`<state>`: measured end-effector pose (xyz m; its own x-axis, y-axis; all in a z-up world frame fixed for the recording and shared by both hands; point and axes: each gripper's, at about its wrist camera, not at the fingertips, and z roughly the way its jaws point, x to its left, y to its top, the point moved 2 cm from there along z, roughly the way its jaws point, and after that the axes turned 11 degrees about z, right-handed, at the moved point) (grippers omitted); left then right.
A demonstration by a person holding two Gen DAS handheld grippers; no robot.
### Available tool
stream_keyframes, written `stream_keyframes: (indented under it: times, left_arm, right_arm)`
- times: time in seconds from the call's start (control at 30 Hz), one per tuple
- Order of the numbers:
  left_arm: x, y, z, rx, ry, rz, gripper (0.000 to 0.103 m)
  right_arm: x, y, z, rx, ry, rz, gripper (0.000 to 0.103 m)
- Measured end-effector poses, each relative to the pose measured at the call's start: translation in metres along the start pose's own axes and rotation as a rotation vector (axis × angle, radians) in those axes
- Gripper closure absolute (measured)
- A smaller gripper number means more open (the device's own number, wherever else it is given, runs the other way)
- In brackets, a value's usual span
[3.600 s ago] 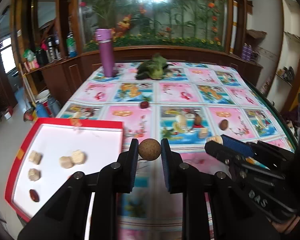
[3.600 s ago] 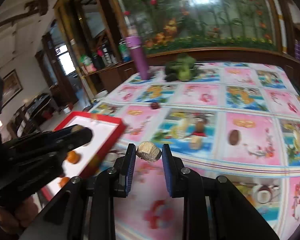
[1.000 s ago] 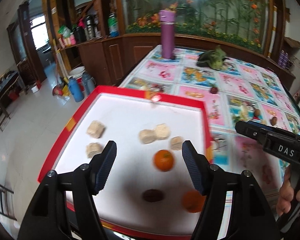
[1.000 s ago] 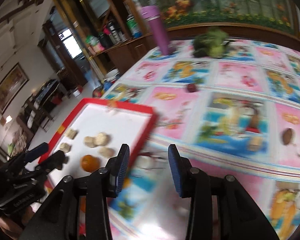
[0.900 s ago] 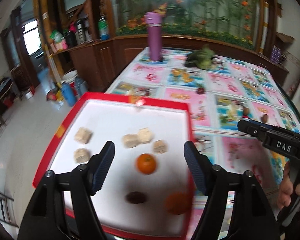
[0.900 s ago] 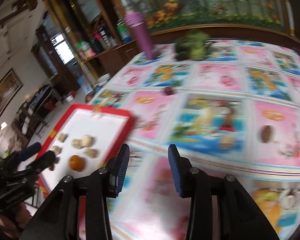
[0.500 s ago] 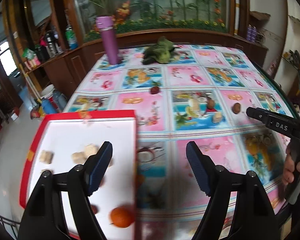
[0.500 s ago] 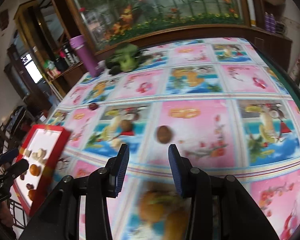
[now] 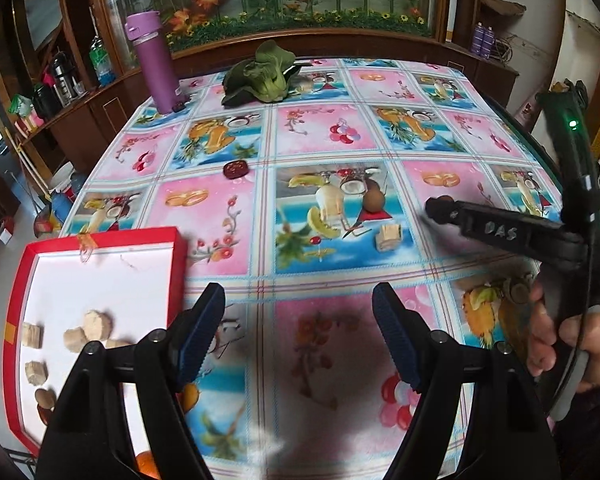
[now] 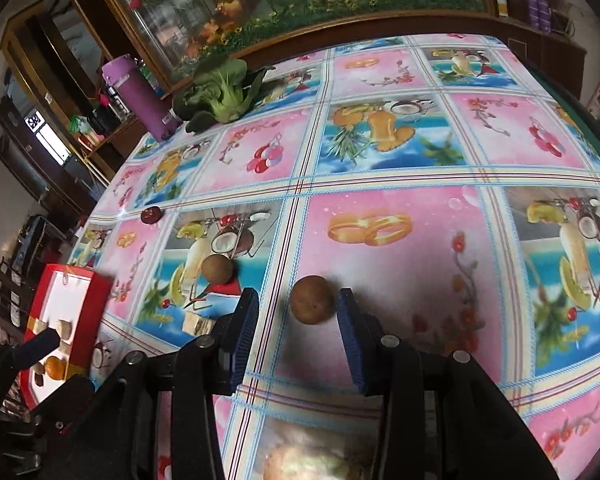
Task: Organize fruits
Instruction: 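Move both open grippers back over the remaining nuts and cubes, then grasp a brown round nut with the right gripper while the left gripper grasps a beige cube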
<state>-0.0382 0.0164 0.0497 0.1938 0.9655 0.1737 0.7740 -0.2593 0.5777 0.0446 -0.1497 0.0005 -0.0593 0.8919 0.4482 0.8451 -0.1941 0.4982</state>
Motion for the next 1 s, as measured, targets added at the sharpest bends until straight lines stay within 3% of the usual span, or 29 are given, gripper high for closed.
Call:
stream_keyframes:
  times: [0.07, 0.1, 0.13, 0.37, 0.6, 0.73, 0.83, 0.93, 0.97, 1.0]
  left_arm:
    - [-0.004, 0.005, 0.005, 0.003, 0.003, 0.004, 0.026]
    - [-0.006, 0.007, 0.007, 0.001, -0.002, 0.004, 0.026]
    - [-0.008, 0.009, 0.009, -0.001, -0.008, 0.002, 0.026]
    - [-0.033, 0.023, 0.035, 0.004, -0.058, 0.009, 0.026]
    - [-0.049, 0.030, 0.053, 0.011, -0.072, 0.029, 0.026]
    - [-0.047, 0.031, 0.062, 0.020, -0.084, 0.015, 0.035]
    - [-0.047, 0.033, 0.068, 0.019, -0.086, 0.009, 0.048]
    - [-0.048, 0.034, 0.073, 0.019, -0.092, 0.004, 0.051]
    - [-0.048, 0.034, 0.074, 0.018, -0.090, 0.004, 0.062]
    - [-0.048, 0.034, 0.076, 0.017, -0.095, -0.002, 0.067]
  right_arm:
    - [-0.001, -0.001, 0.001, -0.008, -0.008, -0.012, 0.068]
    - [-0.002, 0.000, 0.002, -0.010, -0.011, -0.014, 0.079]
    - [-0.004, 0.001, 0.003, -0.005, -0.004, -0.011, 0.081]
    - [-0.018, 0.005, -0.007, 0.000, 0.034, 0.034, 0.081]
    - [-0.023, 0.010, -0.023, -0.055, 0.049, 0.074, 0.081]
    - [-0.022, 0.011, -0.022, -0.047, 0.058, 0.084, 0.081]
    - [-0.022, 0.011, -0.022, -0.046, 0.058, 0.087, 0.081]
    - [-0.022, 0.011, -0.021, -0.045, 0.060, 0.087, 0.081]
    - [-0.021, 0.011, -0.020, -0.041, 0.061, 0.086, 0.081]
    - [-0.021, 0.011, -0.020, -0.038, 0.062, 0.083, 0.081]
